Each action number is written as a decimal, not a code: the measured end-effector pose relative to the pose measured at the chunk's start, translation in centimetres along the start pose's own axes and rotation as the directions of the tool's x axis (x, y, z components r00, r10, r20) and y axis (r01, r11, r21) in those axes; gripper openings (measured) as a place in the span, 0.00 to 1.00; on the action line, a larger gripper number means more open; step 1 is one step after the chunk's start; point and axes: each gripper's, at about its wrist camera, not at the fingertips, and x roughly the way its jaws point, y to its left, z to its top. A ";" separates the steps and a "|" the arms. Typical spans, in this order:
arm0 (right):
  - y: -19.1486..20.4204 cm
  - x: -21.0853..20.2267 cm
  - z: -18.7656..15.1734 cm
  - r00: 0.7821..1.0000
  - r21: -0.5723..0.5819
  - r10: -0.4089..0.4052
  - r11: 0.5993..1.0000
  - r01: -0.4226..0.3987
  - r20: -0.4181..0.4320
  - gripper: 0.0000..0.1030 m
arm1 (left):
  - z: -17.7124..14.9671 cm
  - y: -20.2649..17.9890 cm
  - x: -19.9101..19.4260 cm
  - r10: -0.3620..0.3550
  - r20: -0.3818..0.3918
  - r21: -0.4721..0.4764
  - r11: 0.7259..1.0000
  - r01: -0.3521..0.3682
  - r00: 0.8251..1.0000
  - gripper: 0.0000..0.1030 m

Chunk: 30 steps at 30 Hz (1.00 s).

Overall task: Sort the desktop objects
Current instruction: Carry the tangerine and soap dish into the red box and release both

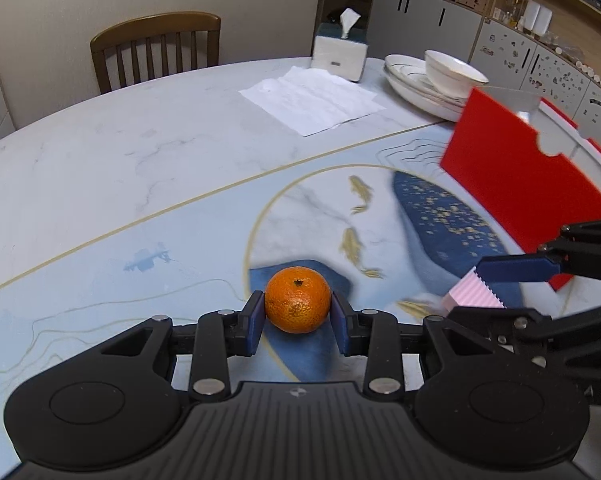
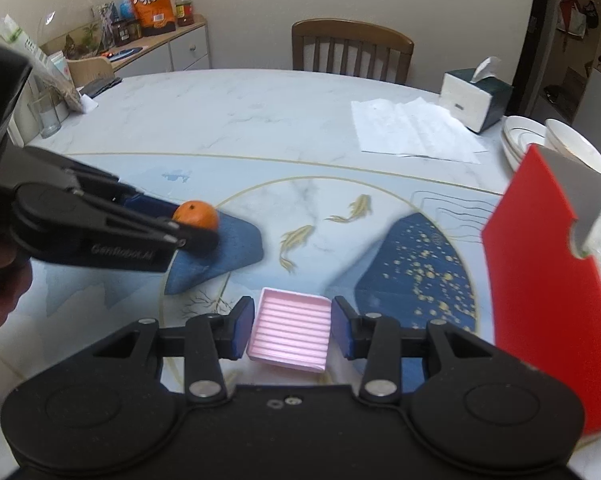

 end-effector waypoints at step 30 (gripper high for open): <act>-11.6 -12.3 -1.1 0.987 0.080 -0.047 0.996 0.035 0.152 0.40 | 3.4 -15.9 -6.0 -0.091 0.073 0.094 0.992 0.084 0.993 0.32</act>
